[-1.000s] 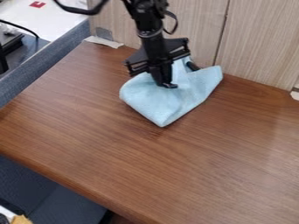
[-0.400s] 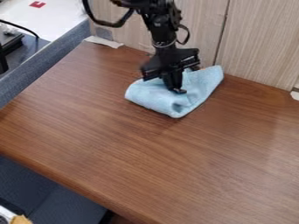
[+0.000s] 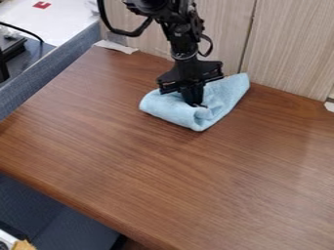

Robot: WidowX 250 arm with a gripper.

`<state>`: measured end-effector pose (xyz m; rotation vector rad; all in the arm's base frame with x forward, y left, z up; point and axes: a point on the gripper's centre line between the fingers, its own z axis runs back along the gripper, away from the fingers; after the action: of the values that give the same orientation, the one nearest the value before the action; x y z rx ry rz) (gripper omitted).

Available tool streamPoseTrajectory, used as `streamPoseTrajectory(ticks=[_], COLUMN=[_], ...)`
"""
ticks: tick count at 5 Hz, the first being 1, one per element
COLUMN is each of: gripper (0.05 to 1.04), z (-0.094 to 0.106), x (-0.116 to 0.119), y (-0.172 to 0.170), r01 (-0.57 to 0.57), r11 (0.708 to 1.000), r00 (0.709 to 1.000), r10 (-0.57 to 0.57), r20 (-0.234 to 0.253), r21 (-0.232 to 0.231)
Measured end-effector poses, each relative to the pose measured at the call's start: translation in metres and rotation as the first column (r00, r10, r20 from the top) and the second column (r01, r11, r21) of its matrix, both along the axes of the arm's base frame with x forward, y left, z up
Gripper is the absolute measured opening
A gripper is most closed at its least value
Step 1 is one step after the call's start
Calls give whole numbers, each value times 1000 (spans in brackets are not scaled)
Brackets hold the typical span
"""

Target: Fold the cloth from bottom to top

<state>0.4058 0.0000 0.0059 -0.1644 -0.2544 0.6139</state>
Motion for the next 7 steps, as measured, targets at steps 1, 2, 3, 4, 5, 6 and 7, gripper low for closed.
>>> streamPoseTrajectory(ticks=[1, 2, 3, 4, 5, 6, 7], gripper=[302, 585, 868, 1000, 1001, 1001, 1001], z=[0, -1, -2, 3, 13, 34, 50], x=[-1, -2, -3, -5, -12, -12, -14], y=[0, 1, 0, 2, 13, 16, 13], r01=[21, 32, 36, 51, 72, 78, 94], r11=[1000, 999, 999, 999, 992, 988, 987], r00=[1000, 999, 999, 999, 996, 996, 996], r10=[-21, -32, -36, -50, -65, -73, -95], r20=[-3, -8, -13, -14, -66, -41, -3], r21=[-1, 6, 5, 18, 101, 131, 129])
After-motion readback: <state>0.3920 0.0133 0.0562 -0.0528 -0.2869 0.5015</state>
